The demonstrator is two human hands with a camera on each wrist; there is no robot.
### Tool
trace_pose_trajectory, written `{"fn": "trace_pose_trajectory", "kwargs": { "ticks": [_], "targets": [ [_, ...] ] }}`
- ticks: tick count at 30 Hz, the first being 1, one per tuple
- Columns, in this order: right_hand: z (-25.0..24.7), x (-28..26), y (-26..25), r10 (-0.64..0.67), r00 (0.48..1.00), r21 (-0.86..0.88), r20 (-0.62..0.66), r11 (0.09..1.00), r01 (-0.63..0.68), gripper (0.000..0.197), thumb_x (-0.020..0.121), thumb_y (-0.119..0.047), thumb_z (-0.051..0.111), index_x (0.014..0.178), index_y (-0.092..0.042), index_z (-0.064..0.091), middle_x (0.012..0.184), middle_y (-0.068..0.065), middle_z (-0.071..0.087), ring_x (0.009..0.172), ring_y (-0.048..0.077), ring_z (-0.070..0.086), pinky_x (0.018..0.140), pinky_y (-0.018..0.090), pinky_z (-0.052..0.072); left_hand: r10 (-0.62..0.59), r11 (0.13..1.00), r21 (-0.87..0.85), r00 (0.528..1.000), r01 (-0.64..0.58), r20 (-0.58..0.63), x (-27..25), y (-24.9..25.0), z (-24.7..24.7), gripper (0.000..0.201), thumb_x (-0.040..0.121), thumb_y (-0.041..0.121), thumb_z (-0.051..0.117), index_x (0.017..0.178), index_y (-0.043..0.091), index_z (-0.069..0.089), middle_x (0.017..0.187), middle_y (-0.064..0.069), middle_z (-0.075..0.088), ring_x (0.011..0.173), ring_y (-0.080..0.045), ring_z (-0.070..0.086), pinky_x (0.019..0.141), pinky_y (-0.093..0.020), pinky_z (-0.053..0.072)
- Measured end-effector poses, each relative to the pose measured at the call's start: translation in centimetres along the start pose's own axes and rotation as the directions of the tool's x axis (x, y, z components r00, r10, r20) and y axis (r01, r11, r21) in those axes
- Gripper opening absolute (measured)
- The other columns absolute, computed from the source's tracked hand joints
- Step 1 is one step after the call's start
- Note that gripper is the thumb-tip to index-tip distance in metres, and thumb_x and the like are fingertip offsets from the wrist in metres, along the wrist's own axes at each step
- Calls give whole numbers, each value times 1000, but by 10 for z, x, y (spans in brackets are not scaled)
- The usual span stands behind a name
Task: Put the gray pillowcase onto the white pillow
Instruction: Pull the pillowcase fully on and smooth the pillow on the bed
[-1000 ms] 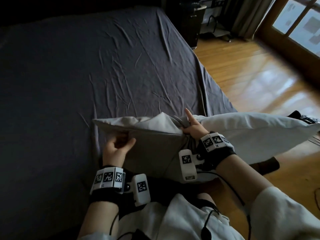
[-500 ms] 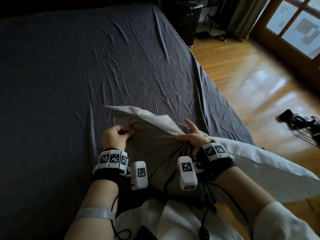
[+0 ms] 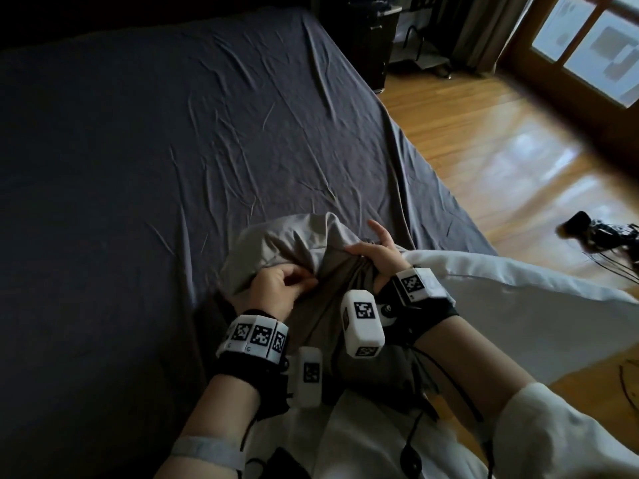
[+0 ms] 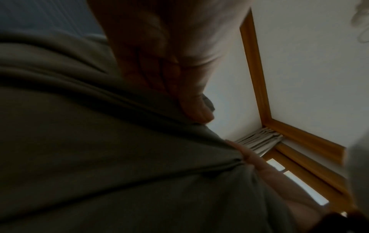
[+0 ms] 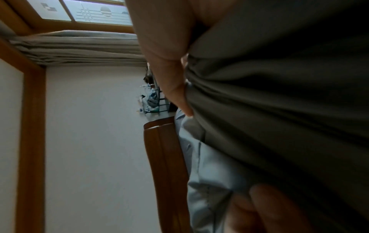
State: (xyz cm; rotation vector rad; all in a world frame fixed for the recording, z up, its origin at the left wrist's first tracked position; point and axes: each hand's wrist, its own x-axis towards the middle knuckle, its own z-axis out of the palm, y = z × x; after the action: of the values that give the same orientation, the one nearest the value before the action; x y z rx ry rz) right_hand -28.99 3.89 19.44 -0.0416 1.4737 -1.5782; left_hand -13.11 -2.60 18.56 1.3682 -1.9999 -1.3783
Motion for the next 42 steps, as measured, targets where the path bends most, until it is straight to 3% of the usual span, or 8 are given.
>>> {"fn": "trace_pose_trajectory", "kwargs": {
  "ticks": [5, 10, 15, 19, 24, 31, 39, 42],
  "targets": [
    [11, 8, -11, -84, 984, -24, 160, 996, 89, 78, 70, 14, 66, 133, -23, 40, 114, 9, 53, 91, 20, 61, 84, 34, 53, 44, 997, -58, 995, -49, -86, 12, 6, -14, 9, 75, 4, 71, 81, 8, 65, 66, 8, 59, 54, 14, 53, 59, -2, 39],
    [3, 12, 16, -163, 962, -452, 221, 857, 249, 88, 58, 24, 69, 136, -5, 37, 139, 13, 40, 123, 17, 40, 84, 2, 38, -75, 963, 259, 997, 72, 4, 13, -1, -26, 20, 78, 22, 71, 89, 5, 68, 90, -8, 70, 88, -21, 63, 77, -23, 46],
    [8, 16, 36, -138, 944, -416, 299, 872, 259, 93, 56, 32, 60, 138, -4, 32, 143, 16, 35, 122, 11, 33, 87, 3, 37, 140, 984, 143, 947, -102, -288, 30, 36, -59, 12, 78, 14, 69, 90, 13, 68, 83, -4, 67, 80, -14, 61, 67, -15, 43],
    [6, 17, 39, -152, 940, -319, 306, 914, 252, 98, 59, 36, 53, 142, -6, 22, 145, 14, 30, 134, 22, 31, 77, 2, 44, -128, 919, 345, 972, 191, -198, 56, 30, -65, 41, 84, 30, 62, 122, 15, 58, 125, -5, 61, 117, -23, 55, 96, -27, 41],
    [0, 19, 42, -109, 940, -336, 323, 915, 222, 107, 64, 31, 53, 147, -18, 6, 152, 6, 13, 140, 21, 21, 64, 9, 50, -197, 837, 481, 964, 261, -180, 62, 29, -58, 19, 82, 29, 64, 93, 17, 73, 103, -3, 72, 97, -24, 64, 76, -23, 45],
    [1, 10, 39, -24, 921, -385, 389, 904, 187, 108, 68, 31, 47, 147, -22, -3, 155, 7, 4, 141, 23, 19, 46, 11, 47, -171, 759, 605, 970, 241, -173, 75, 48, -50, 16, 80, 27, 67, 87, 15, 75, 98, -7, 72, 93, -27, 66, 84, -33, 53],
    [0, 11, 50, 12, 903, -427, 430, 884, 192, 114, 65, 29, 50, 146, -24, -9, 156, 1, 2, 142, 19, 15, 56, 10, 50, -105, 883, 441, 983, 162, -150, 78, 65, -35, 13, 84, 27, 64, 85, 17, 74, 94, -1, 72, 91, -23, 65, 74, -24, 43],
    [-2, 10, 49, 3, 883, -311, 468, 937, 162, 113, 66, 35, 44, 145, -23, -12, 153, 1, 10, 136, 12, 24, 61, 11, 51, -154, 947, 270, 984, 174, -93, 76, 56, -10, 12, 85, 16, 63, 79, 9, 70, 64, 1, 67, 69, -11, 66, 58, -16, 42]
  ]
}}
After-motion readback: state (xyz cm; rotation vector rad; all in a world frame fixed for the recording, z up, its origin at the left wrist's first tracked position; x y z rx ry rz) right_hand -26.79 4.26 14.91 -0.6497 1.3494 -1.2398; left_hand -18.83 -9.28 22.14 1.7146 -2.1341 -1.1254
